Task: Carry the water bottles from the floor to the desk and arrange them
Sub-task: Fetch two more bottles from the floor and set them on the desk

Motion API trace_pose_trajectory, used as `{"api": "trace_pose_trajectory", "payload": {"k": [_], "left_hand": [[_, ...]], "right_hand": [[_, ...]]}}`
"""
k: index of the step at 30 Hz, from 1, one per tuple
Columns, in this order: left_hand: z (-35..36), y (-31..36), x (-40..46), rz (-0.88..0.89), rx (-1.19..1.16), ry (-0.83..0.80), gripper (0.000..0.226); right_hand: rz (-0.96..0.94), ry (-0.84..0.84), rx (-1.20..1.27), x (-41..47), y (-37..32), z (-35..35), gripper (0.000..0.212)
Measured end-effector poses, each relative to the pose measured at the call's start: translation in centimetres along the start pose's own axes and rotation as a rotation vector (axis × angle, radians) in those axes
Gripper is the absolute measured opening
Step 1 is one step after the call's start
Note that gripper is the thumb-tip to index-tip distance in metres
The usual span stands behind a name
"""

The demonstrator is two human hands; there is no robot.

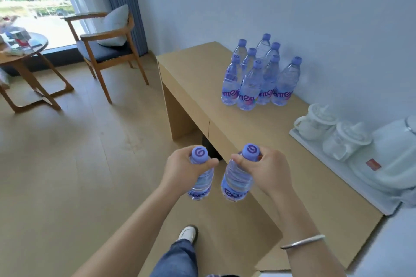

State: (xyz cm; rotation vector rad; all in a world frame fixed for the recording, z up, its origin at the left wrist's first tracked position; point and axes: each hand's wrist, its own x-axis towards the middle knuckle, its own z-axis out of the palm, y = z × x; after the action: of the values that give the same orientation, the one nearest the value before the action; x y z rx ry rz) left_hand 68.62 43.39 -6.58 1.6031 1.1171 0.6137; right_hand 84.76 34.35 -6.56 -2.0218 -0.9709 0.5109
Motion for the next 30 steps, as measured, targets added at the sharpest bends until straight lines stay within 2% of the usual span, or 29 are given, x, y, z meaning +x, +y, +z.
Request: {"api": "trace_pose_trajectory", "payload": {"k": [3,7,10,13,18,21,30], "left_hand": [[0.2,2.4,5.8,0.046,0.029,-0.095,0.028],[0.9,5.5,13.1,0.082,0.076,-0.217,0.022],[2.1,6.8,17.5,0.100,0.092,-0.321,0.021],[3.4,7.6,20.4,0.120,0.050,-0.394,0.016],[5.8,7.2,23.2,0.099,0.023,-0.432,0.016],[6.9,6.6,23.8,0.114,0.039,-0.449,0.028],[8.2,6.6,24.2,0.164,0.126,-0.456,0.037]], "right_hand": [[0.054,0.119,0.006,4.0,-0.7,0.0,0.044],[0.119,0.311,-0.035,8.9,-1.8,-0.2,0.036],[0.154,0.368,-0.055,12.2,-2.6,-0.5,0.040],[0.168,0.425,-0.117,14.4,-3.0,-0.8,0.052],[0.292,0.426,-0.119,16.1,-2.0,0.1,0.036],[0.326,0.463,-0.123,16.3,-1.4,0.7,0.032],[0.432,0.480,-0.105,17.0,-0.6,0.9,0.041]]}}
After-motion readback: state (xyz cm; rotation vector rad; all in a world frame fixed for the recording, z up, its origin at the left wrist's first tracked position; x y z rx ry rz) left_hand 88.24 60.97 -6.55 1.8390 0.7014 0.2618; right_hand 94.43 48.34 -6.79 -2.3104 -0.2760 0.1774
